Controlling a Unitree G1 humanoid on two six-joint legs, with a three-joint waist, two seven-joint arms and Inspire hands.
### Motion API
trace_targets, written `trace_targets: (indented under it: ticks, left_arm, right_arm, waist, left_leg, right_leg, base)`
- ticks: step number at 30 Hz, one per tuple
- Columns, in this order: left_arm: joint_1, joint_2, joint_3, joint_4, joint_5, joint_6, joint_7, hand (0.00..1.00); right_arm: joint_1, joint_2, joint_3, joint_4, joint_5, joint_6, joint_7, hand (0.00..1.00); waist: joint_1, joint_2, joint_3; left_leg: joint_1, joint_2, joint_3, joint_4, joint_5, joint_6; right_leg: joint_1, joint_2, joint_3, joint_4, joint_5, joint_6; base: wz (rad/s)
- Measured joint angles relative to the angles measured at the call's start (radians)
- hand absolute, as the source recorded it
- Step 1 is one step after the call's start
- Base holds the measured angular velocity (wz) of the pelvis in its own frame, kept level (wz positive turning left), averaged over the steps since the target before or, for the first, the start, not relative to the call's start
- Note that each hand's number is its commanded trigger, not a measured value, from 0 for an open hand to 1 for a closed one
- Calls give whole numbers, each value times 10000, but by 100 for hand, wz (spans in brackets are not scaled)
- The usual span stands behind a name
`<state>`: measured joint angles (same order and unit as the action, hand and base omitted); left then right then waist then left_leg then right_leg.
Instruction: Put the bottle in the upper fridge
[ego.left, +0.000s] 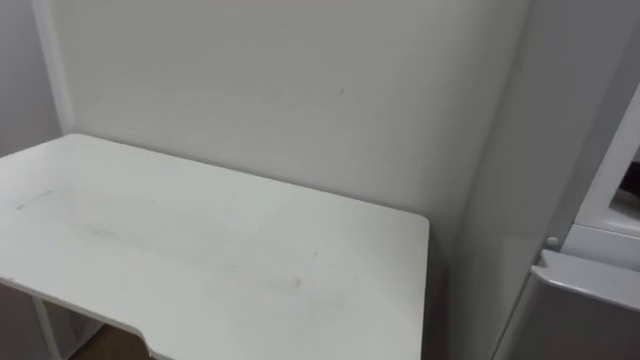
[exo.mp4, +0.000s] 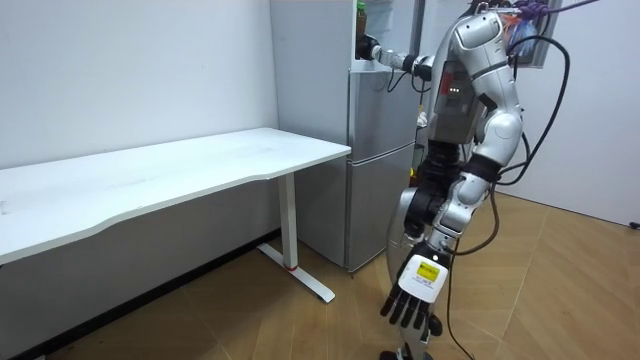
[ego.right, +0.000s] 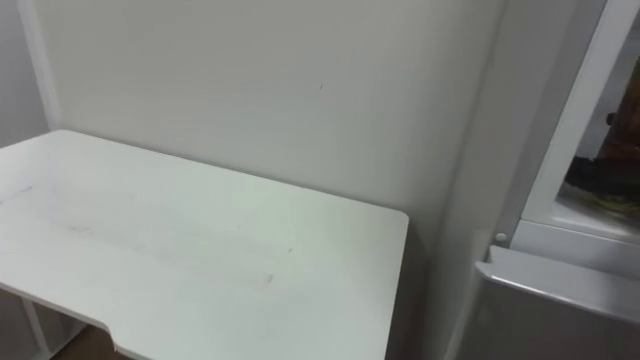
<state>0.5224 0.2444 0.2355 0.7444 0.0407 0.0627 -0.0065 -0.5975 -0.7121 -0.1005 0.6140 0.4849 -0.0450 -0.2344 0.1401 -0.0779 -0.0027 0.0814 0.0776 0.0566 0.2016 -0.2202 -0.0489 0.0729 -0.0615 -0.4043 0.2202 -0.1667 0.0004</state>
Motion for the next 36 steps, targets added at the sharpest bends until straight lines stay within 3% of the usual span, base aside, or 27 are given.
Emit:
trace_targets:
  ticks: [7, 8, 9, 19, 28, 36]
  left_arm:
    - [-78, -6, -1, 0, 3, -11, 2, 0]
    - [-88, -4, 1, 0, 3, -11, 2, 0]
    - [-93, -3, 0, 0, 14, -11, 2, 0]
    - [-55, 16, -8, 39, -84, 0, 2, 0]
    - [-61, 15, -9, 148, -70, 32, 0, 0]
    - [-101, 61, -5, 409, -55, 34, -9, 0]
  right_arm:
    - [228, -14, -19, 47, -11, -201, 418, 0]
    - [257, -22, -20, 46, -11, -201, 459, 5]
    - [262, -27, -20, 46, -6, -204, 525, 100]
    - [305, -125, -19, 179, 258, -388, 1486, 100]
    - [312, -280, -75, 626, 729, -389, 2173, 100]
    - [376, -280, -84, 821, 1051, -485, 2341, 100]
  waist:
    - [-28, -94, -24]
    - [-53, -99, -23]
    - [-70, -103, -22]
    - [-206, -108, -20]
    - [-23, -123, -14]
    - [33, -261, 18]
  left_leg:
    - [140, 8, 40, -39, 1, 1]
    - [152, 10, 32, -69, -3, -1]
    - [161, 12, 32, -122, -4, -1]
    - [182, 20, 34, -130, -5, -2]
    - [345, 28, 105, -178, -5, -3]
    - [349, 30, 109, -158, -4, -3]
  right_leg:
    - [69, 13, 44, -28, 0, 1]
    - [111, 21, 34, -71, -1, 2]
    - [145, 38, 34, -132, 3, 7]
    - [177, 57, 34, -163, 10, 15]
    - [286, 59, 88, -157, 9, 15]
    - [297, 65, 101, -157, 9, 15]
  base:
    - [-2]
    - [0]
    - [3]
    - [0]
    - [0]
    - [0]
